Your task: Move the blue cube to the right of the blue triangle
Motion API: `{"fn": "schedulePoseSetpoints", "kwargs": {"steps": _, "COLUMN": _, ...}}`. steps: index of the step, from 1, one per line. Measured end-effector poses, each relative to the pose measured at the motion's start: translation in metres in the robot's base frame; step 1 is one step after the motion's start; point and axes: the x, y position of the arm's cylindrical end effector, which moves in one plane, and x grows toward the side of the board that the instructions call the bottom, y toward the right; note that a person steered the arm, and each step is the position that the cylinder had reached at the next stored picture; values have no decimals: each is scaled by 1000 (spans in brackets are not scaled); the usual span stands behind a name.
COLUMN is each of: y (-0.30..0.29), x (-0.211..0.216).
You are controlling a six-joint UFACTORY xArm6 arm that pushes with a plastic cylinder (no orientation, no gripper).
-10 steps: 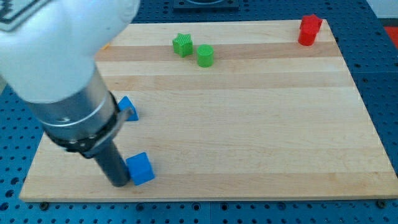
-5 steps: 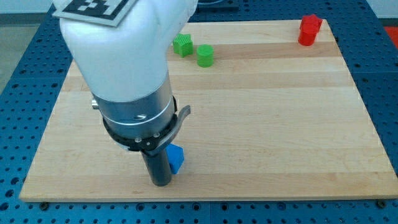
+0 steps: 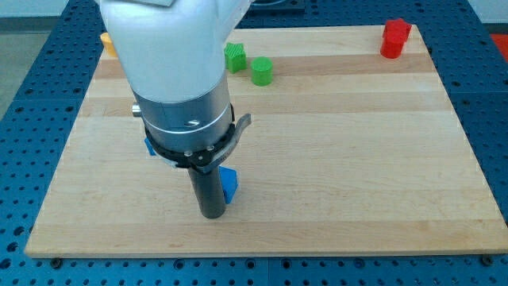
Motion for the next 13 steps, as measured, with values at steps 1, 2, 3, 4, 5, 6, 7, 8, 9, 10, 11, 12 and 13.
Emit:
{"fn": "schedulePoseSetpoints", "kwargs": {"steps": 1, "y": -2, "x": -2}}
{"fn": "schedulePoseSetpoints", "kwargs": {"steps": 2, "y": -3, "x": -2}}
{"fn": "schedulePoseSetpoints", "kwargs": {"steps": 3, "y": -3, "x": -11}}
{"fn": "schedulePoseSetpoints", "kwargs": {"steps": 4, "y": -3, "x": -44}}
{"fn": "schedulePoseSetpoints", "kwargs": {"steps": 5, "y": -3, "x": -63}}
{"fn": "schedulePoseSetpoints", "kwargs": {"steps": 6, "y": -3, "x": -77}}
{"fn": "schedulePoseSetpoints", "kwargs": {"steps": 7, "y": -3, "x": -85}}
{"fn": "schedulePoseSetpoints", "kwargs": {"steps": 8, "y": -3, "x": -87}}
{"fn": "schedulePoseSetpoints", "kwargs": {"steps": 9, "y": 1, "x": -88}}
{"fn": "schedulePoseSetpoints", "kwargs": {"steps": 10, "y": 26, "x": -88}}
{"fn": "schedulePoseSetpoints", "kwargs": {"steps": 11, "y": 57, "x": -88}}
{"fn": "schedulePoseSetpoints", "kwargs": {"steps": 12, "y": 88, "x": -85}}
{"fn": "schedulePoseSetpoints", "kwargs": {"steps": 13, "y": 110, "x": -84}}
